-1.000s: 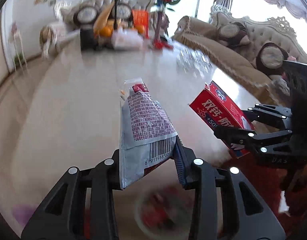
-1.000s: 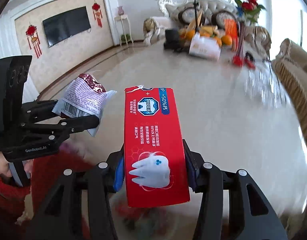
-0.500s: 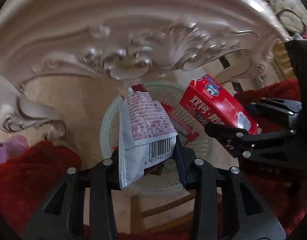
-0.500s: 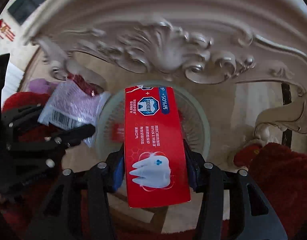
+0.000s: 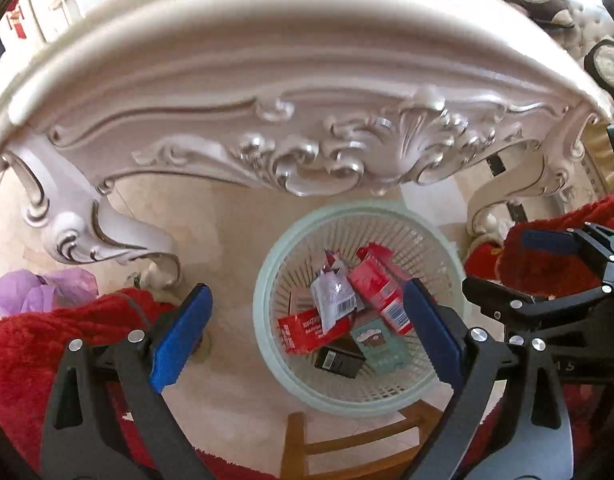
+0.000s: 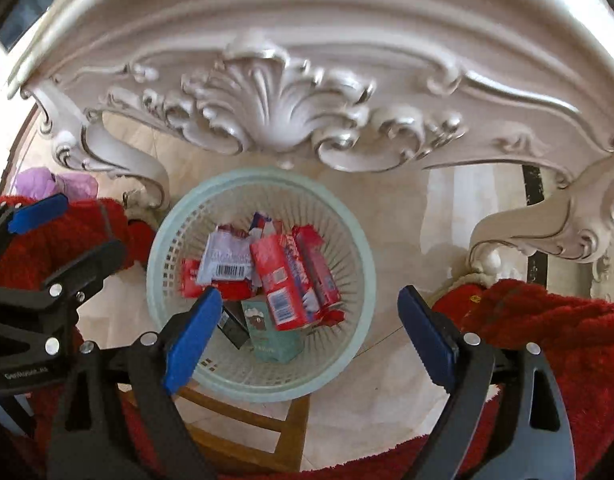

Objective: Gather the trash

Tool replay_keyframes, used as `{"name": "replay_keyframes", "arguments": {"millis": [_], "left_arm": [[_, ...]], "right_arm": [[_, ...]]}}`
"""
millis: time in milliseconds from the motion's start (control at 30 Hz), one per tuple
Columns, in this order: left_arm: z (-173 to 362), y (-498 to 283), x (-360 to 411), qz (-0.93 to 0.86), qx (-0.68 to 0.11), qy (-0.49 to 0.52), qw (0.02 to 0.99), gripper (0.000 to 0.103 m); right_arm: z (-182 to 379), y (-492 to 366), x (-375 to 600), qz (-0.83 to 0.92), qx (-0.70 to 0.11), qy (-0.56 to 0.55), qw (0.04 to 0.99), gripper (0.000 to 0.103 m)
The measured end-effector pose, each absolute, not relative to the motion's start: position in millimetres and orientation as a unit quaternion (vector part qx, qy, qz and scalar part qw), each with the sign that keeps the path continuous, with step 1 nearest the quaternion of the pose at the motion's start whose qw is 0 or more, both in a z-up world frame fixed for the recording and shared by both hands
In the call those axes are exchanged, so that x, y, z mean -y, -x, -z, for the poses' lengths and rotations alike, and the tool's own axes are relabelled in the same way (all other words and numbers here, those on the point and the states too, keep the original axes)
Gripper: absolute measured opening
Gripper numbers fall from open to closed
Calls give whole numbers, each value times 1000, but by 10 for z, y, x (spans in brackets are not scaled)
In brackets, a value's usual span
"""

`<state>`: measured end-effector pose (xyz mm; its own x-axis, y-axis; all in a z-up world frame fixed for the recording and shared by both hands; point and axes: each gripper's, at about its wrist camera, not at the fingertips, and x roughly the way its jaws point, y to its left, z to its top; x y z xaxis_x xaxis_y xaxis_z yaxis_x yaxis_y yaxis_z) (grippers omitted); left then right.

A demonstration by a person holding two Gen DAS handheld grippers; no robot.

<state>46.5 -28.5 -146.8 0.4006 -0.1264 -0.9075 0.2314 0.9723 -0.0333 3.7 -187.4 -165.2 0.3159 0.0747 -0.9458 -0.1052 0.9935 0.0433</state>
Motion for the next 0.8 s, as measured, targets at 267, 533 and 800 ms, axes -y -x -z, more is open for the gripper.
{"name": "replay_keyframes", "arguments": {"millis": [267, 533, 800], "left_arm": [[925, -450, 243, 83, -505, -18, 859, 93], [487, -268, 220, 78, -482, 24, 872, 93], [263, -84, 301, 82, -460, 17, 884, 93]], "right_arm": [[1140, 70, 2016, -23, -542, -31, 840, 95], [738, 311, 2065, 11, -509, -59, 859, 95], [519, 496, 2117, 28, -483, -50, 874, 95]]}}
